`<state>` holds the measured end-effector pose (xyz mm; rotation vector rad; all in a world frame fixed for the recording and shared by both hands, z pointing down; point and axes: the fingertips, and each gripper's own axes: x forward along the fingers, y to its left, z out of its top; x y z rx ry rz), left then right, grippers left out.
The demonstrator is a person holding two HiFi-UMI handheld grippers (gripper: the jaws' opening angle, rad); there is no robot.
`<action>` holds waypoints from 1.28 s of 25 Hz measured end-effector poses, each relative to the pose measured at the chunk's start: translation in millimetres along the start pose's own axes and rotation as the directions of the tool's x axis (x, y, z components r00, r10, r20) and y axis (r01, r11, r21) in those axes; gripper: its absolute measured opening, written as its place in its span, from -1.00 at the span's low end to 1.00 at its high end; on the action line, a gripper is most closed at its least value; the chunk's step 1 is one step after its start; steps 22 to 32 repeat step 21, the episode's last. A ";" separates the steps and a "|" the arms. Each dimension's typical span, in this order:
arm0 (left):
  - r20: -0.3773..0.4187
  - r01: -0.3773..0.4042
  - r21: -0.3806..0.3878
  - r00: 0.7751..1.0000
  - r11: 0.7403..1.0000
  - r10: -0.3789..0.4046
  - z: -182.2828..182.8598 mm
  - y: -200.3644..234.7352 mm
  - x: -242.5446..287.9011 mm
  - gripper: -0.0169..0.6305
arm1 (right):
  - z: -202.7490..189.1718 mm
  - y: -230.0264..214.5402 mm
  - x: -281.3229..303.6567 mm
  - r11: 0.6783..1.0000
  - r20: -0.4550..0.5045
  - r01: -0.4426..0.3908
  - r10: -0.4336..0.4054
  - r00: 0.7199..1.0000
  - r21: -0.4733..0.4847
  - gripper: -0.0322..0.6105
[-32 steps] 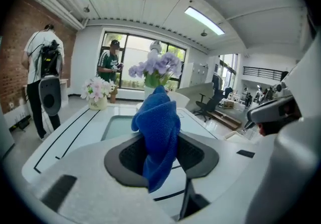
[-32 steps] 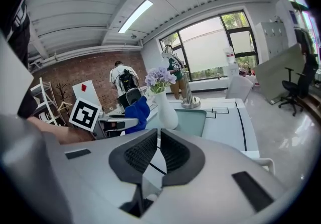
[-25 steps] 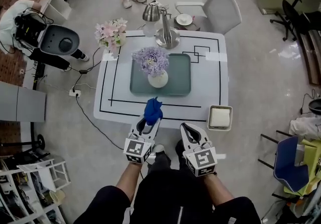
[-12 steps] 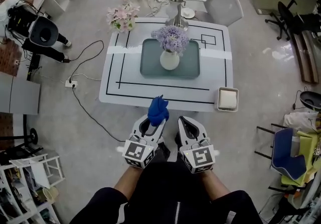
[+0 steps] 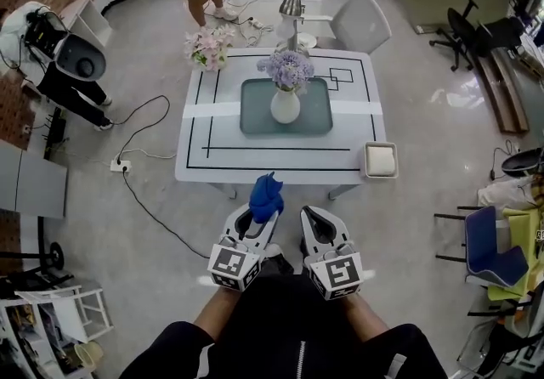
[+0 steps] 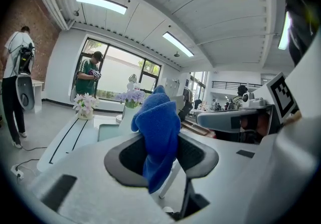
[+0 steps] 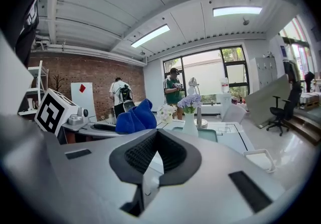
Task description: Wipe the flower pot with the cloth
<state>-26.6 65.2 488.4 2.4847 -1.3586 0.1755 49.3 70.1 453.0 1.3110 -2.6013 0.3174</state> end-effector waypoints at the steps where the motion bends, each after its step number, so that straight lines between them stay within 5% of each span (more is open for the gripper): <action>1: -0.005 0.000 0.015 1.000 1.000 0.000 1.6 -0.4 -3.4 -0.46 | -1.5 3.2 -2.4 1.000 -0.001 0.002 -0.002 1.000 0.002 -0.88; 32: 0.035 0.018 -0.004 0.999 1.000 -0.018 5.4 -3.2 -29.6 -0.46 | 6.1 44.0 -0.2 0.998 0.016 -0.058 0.058 0.998 -0.040 -0.88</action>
